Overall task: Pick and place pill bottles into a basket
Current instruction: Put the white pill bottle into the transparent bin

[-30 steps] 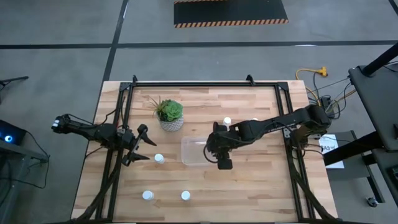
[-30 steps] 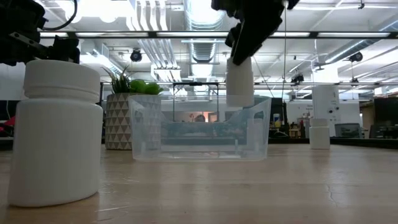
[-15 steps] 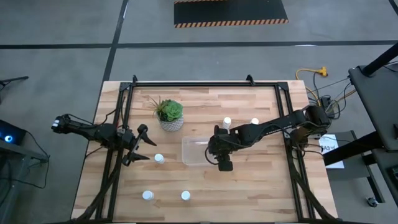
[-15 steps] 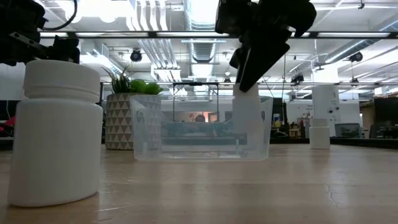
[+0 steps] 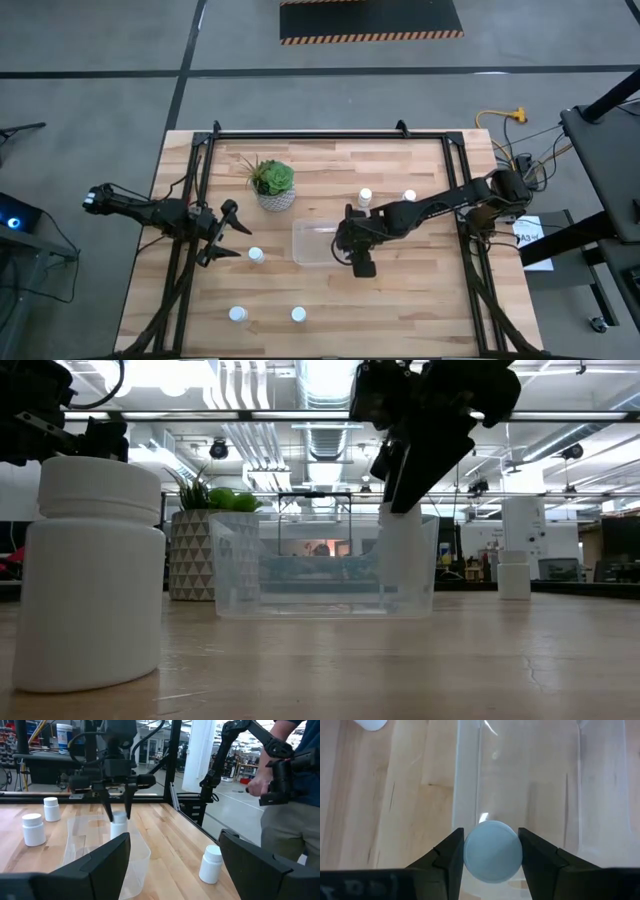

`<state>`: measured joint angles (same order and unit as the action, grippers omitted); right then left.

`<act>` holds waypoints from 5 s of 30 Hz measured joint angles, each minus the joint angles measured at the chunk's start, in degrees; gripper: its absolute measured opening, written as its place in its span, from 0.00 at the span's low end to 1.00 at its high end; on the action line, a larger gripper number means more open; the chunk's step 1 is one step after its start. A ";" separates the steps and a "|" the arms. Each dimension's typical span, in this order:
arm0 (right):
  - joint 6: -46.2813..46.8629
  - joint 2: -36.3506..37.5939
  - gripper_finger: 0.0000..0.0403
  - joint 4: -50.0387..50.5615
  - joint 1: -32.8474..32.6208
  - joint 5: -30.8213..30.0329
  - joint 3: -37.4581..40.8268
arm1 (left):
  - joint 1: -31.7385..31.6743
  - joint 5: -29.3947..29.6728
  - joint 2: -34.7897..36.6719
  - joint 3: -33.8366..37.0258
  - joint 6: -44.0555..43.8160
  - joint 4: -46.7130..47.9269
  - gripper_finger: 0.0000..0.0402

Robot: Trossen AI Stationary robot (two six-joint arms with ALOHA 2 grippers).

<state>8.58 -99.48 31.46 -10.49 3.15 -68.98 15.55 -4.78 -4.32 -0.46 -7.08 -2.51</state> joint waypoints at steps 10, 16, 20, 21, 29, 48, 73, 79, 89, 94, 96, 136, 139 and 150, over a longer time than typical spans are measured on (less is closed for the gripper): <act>-0.11 0.00 0.39 -1.22 0.03 0.49 2.61 | 0.00 0.00 0.00 -0.01 -0.02 -0.02 0.72; -0.23 0.02 0.42 -1.97 0.03 0.51 4.13 | 0.00 0.00 0.00 0.00 0.00 -0.01 0.72; -0.23 0.02 0.45 -1.87 0.03 0.49 4.33 | 0.00 0.00 0.00 0.00 0.00 -0.02 0.72; -0.32 0.02 0.45 -1.83 0.03 0.49 4.35 | 0.01 0.00 -0.03 -0.01 0.00 -0.01 0.72; -1.57 0.02 0.47 -1.70 0.01 0.49 3.02 | 0.01 0.00 -0.04 0.00 -0.01 0.00 0.72; 0.12 2.65 0.64 3.07 3.43 1.21 -1.06 | 0.00 0.00 -0.16 -0.01 -0.01 -0.02 0.72; -7.83 12.90 0.86 18.32 11.82 0.34 -0.89 | 0.02 0.00 -0.31 -0.01 0.00 0.04 0.72; -7.73 14.26 0.86 21.76 13.55 2.13 -0.32 | 0.00 0.00 -0.31 -0.01 0.00 -0.01 0.72; -9.85 27.82 0.85 22.63 19.37 2.94 10.14 | 0.00 0.00 -0.37 0.00 -0.01 0.02 0.72; -11.13 36.11 0.85 22.74 22.71 4.27 16.34 | 0.01 0.00 -0.33 0.01 -0.01 -0.01 0.72; -12.23 38.61 0.85 22.80 23.96 4.36 18.11 | 0.01 0.00 -0.33 -0.01 -0.02 0.00 0.72; -22.05 31.85 0.83 16.11 46.67 11.05 24.33 | 0.00 0.00 -0.42 0.01 -0.02 -0.02 0.72; -21.99 31.24 0.83 16.25 46.65 11.05 24.53 | 0.00 0.00 -0.42 0.00 -0.01 -0.02 0.72; -22.38 31.10 0.82 17.19 46.65 10.90 26.18 | 0.01 0.00 -0.44 -0.01 -0.01 -0.02 0.72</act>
<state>-13.80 -68.38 48.65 36.16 14.05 -42.80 15.56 -4.78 -4.75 -0.47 -7.08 -2.52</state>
